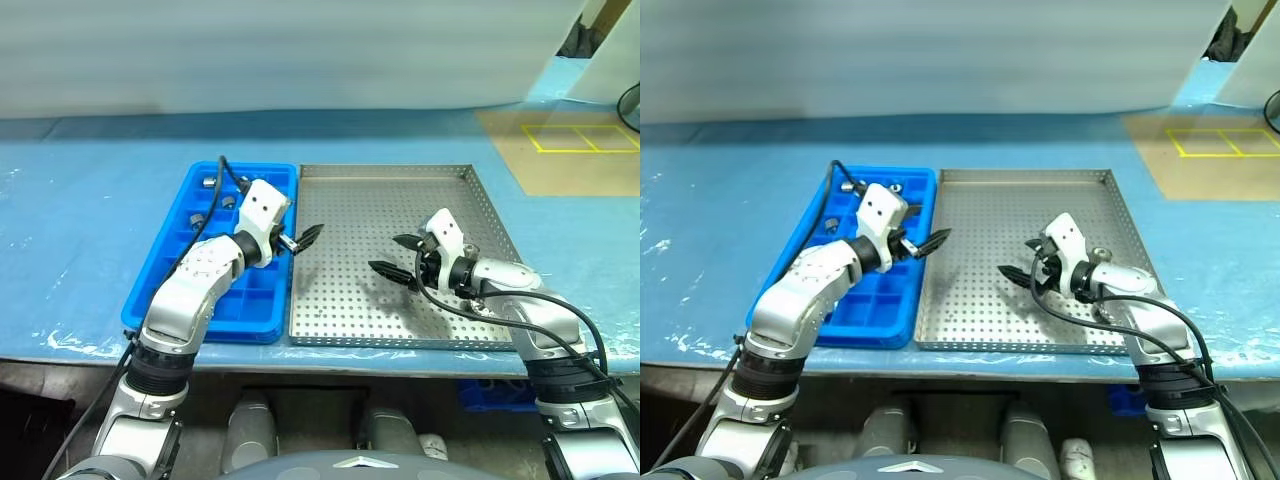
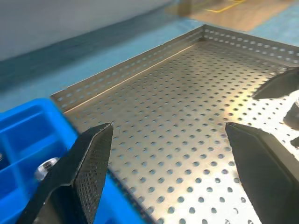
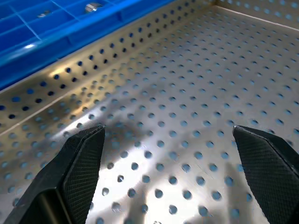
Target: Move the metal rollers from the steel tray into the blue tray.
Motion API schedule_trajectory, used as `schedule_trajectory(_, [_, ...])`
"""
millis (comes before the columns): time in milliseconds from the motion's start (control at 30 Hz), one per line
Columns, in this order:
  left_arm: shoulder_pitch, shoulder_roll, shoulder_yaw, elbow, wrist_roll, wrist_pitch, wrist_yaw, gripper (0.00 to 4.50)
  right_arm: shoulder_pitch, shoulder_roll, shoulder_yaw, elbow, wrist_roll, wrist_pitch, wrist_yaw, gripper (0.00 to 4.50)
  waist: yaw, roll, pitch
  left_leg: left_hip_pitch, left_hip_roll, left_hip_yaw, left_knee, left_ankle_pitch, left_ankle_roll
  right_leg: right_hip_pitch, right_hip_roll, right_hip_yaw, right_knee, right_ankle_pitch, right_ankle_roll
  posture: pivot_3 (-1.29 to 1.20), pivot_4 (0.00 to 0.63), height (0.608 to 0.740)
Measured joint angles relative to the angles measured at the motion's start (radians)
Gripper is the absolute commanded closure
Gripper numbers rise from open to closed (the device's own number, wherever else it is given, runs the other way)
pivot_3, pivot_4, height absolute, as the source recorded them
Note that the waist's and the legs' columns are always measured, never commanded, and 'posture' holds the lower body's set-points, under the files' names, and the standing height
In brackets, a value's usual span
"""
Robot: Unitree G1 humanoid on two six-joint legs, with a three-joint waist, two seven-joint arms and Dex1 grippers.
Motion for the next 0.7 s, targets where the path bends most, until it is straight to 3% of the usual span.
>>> schedule_trajectory(700, [-0.054,-0.020,-0.108,0.163,0.003,-0.167,-0.162,0.45,0.059,-0.051,-0.035,-0.042,-0.054,0.177,-0.202,0.00,-0.047,0.000,0.000,0.002,0.000,0.002,0.000,0.000,0.000,0.001,0.001,0.002,0.000,0.000,0.000,-0.25,0.150,0.740])
